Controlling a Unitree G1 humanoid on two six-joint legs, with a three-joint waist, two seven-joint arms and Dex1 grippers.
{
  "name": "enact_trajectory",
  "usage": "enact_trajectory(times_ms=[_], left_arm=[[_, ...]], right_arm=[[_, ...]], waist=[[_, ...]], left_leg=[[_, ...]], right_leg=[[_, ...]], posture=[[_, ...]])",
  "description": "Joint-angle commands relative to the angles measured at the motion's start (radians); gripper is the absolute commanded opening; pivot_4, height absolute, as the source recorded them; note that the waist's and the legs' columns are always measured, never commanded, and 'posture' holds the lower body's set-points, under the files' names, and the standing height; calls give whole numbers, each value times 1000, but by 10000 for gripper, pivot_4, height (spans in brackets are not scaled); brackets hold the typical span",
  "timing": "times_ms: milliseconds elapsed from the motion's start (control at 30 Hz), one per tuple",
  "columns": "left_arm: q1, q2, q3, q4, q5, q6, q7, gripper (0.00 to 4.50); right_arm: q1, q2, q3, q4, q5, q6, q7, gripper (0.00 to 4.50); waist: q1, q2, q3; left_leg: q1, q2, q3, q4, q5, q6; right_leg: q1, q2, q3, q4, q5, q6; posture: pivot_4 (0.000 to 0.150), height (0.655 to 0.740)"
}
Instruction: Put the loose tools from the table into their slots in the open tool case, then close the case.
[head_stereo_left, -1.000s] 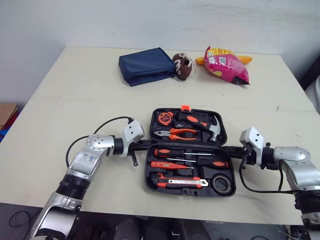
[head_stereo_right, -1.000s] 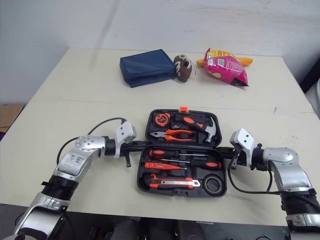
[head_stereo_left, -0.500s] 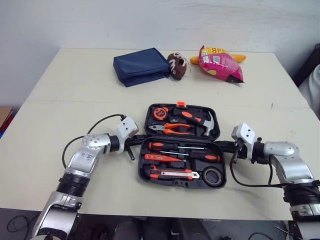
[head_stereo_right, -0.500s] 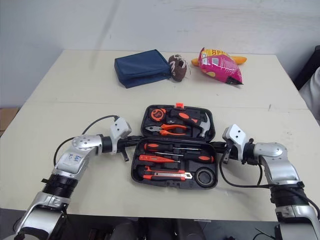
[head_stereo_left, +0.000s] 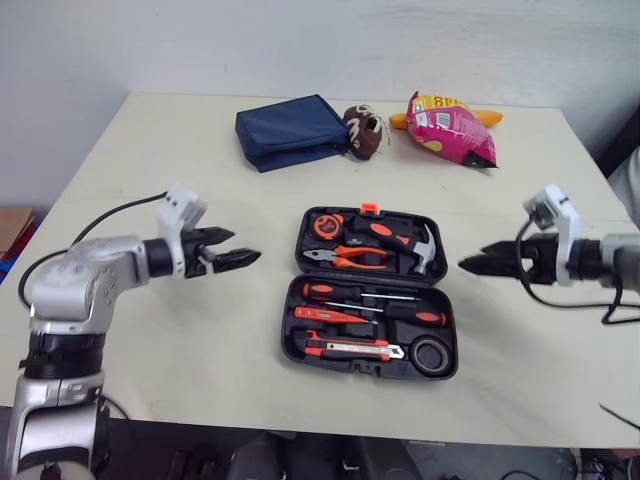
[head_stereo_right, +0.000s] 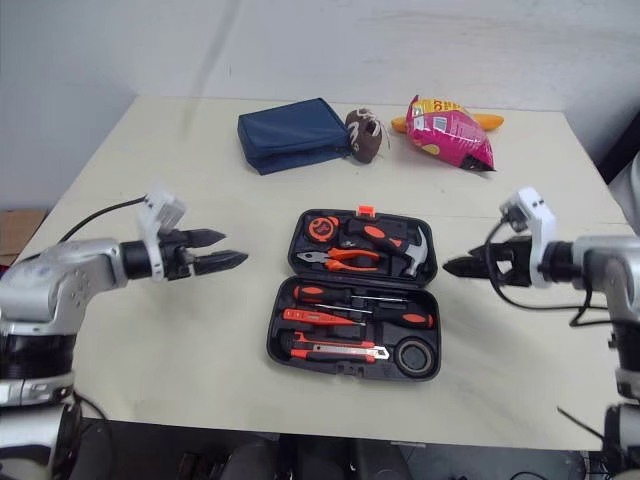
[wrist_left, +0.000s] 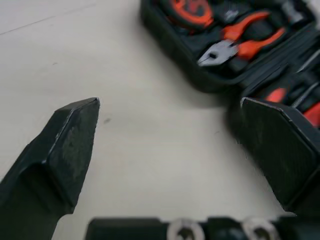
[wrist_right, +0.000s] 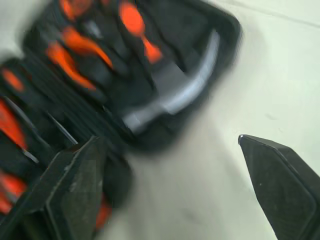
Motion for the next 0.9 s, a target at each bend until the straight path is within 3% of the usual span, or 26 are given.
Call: enact_trajectory(times_ms=[33, 133, 400, 900], left_arm=[[-76, -61, -37, 57, 14, 50, 78, 44806], [-145, -115, -74, 165, 73, 56, 152, 44806], [-208, -196, -116, 241, 93, 84, 200, 44806], [-251, -239, -160, 331, 167, 60, 266, 44806]], right_arm=[[-79, 16, 87, 48, -31, 131, -81, 45000], [-150, 79, 128, 115, -77, 143, -173, 45000], [-202, 125, 169, 192, -124, 130, -251, 45000], [-232, 157, 163, 269, -142, 159, -324, 45000]], waist=[[1, 0, 0], [0, 0, 0], [0, 0, 0], [-2, 0, 0]], left_leg=[[-1, 0, 0, 0, 0, 0], [-16, 0, 2, 5, 1, 1], [-28, 0, 5, 6, 3, -1], [-27, 0, 4, 16, 5, -2]], right_leg=[[0, 0, 0, -1, 0, 0], [-16, 0, 1, 2, 0, 0], [-32, 0, 2, 10, -1, 0], [-32, 0, 3, 21, 0, -1]], posture=[[1500, 7400], [1500, 7400], [1500, 7400], [1500, 7400]])
